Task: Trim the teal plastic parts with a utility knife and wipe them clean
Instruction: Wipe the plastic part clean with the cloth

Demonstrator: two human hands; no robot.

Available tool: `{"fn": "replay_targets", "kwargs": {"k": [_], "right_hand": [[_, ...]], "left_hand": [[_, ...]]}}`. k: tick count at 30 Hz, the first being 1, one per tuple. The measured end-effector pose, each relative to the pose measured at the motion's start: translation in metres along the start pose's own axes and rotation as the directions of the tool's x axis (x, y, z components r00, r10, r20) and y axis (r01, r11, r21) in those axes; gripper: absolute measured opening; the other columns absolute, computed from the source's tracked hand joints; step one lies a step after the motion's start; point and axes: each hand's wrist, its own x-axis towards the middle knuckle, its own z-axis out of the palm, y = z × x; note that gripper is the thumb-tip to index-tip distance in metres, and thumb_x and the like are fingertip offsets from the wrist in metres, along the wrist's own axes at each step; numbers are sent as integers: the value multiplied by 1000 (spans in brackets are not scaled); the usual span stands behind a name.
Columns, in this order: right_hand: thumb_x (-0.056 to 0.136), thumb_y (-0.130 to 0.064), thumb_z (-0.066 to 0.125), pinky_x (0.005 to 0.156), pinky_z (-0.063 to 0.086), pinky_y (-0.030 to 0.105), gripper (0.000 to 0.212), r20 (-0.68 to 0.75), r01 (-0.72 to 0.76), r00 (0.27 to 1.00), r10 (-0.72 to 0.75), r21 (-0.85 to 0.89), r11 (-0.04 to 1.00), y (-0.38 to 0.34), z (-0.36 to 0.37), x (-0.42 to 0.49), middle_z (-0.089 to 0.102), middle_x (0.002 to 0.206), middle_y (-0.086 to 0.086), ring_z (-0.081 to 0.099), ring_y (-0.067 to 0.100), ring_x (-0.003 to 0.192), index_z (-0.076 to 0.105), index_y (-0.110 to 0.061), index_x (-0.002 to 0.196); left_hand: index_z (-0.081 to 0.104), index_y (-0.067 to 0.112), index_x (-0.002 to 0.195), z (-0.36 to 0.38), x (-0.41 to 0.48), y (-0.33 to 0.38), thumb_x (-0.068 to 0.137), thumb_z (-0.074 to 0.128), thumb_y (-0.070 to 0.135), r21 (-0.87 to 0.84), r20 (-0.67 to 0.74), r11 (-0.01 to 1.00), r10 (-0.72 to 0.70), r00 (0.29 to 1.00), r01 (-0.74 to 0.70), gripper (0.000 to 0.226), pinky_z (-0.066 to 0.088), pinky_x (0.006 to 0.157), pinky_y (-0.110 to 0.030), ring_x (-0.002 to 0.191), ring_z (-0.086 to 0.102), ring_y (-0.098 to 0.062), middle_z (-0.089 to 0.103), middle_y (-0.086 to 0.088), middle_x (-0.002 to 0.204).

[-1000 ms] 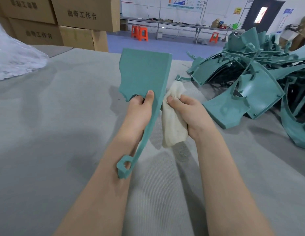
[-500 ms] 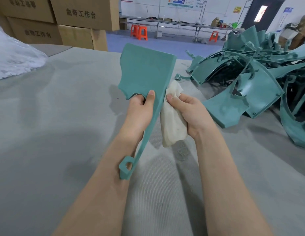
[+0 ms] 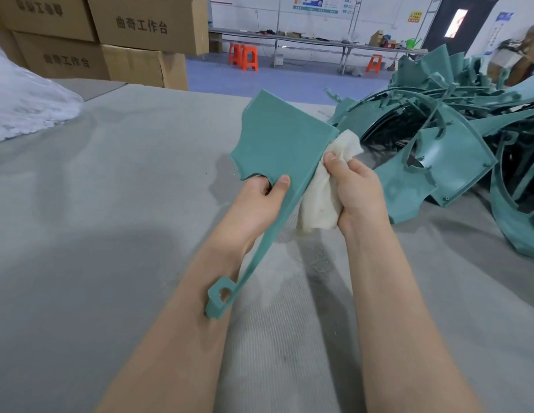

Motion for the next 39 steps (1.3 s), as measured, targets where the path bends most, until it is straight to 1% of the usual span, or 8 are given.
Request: {"fn": "replay_targets", "kwargs": {"k": [6, 11, 18, 24, 29, 33, 35, 39], "right_hand": [[92, -16, 65, 65, 41, 37, 21, 161, -10, 984, 74, -367, 930, 15, 18, -7, 56, 78, 15, 53, 23, 72, 54, -9, 75], [91, -11, 66, 69, 41, 38, 12, 391, -37, 883, 259, -494, 869, 25, 35, -20, 57, 80, 17, 54, 24, 71, 59, -5, 84], [91, -10, 65, 59, 50, 28, 26, 124, -52, 988, 92, -293, 955, 17, 19, -8, 64, 65, 6, 61, 17, 59, 56, -11, 67], [92, -18, 65, 83, 53, 51, 39, -122, 4, 992, -30, -206, 979, 7, -7, 8, 60, 88, 17, 59, 25, 80, 56, 19, 104], [91, -20, 67, 55, 45, 23, 26, 78, -27, 995, 68, -433, 901, 15, 5, -2, 58, 63, 2, 55, 15, 57, 56, -11, 69], [92, -12, 65, 56, 44, 27, 27, 343, -71, 896, 282, -517, 853, 24, 18, -12, 61, 57, 1, 55, 13, 51, 60, -12, 65], [92, -9, 64, 56, 46, 27, 24, 327, -86, 914, 242, -426, 901, 24, 20, -12, 62, 59, 2, 57, 12, 51, 62, -9, 68], [92, -14, 64, 59, 52, 27, 21, 27, -39, 999, 47, -232, 972, 13, 7, -1, 66, 65, 0, 62, 12, 57, 61, -12, 72]], "left_hand": [[57, 10, 87, -12, 7, 5, 101, 46, 23, 50, -176, 998, 48, 983, -40, 22, 34, 49, -7, 63, 52, -6, 56, 0, 75], [36, 16, 62, -30, 14, 2, 101, 44, 23, 98, -330, 995, 42, 943, -10, 41, 26, 61, -23, 72, 41, -20, 40, 2, 63], [60, 4, 93, -14, 9, -4, 101, 46, 27, 84, -170, 995, 62, 983, -48, 28, 37, 59, -20, 74, 53, -17, 60, -7, 81], [58, 6, 83, 2, 4, -8, 100, 45, 31, 179, 10, 984, 15, 1000, -16, 33, 31, 51, -21, 54, 42, -6, 48, -1, 67], [56, 7, 86, -6, 8, -3, 101, 46, 25, 174, -125, 984, 63, 990, -41, 25, 30, 49, -21, 69, 51, -26, 53, -13, 69], [56, 0, 89, -16, 13, -4, 101, 45, 24, 196, -250, 980, 90, 964, -41, 29, 34, 67, -33, 80, 54, -34, 58, -21, 80], [55, 3, 84, -17, 12, -4, 101, 45, 24, 135, -240, 990, 70, 968, -38, 29, 34, 65, -30, 70, 49, -24, 51, -7, 69], [62, -1, 101, -6, 8, -7, 101, 45, 27, 107, -75, 992, 69, 995, -61, 33, 38, 62, -22, 74, 53, -15, 64, -16, 90]]}}
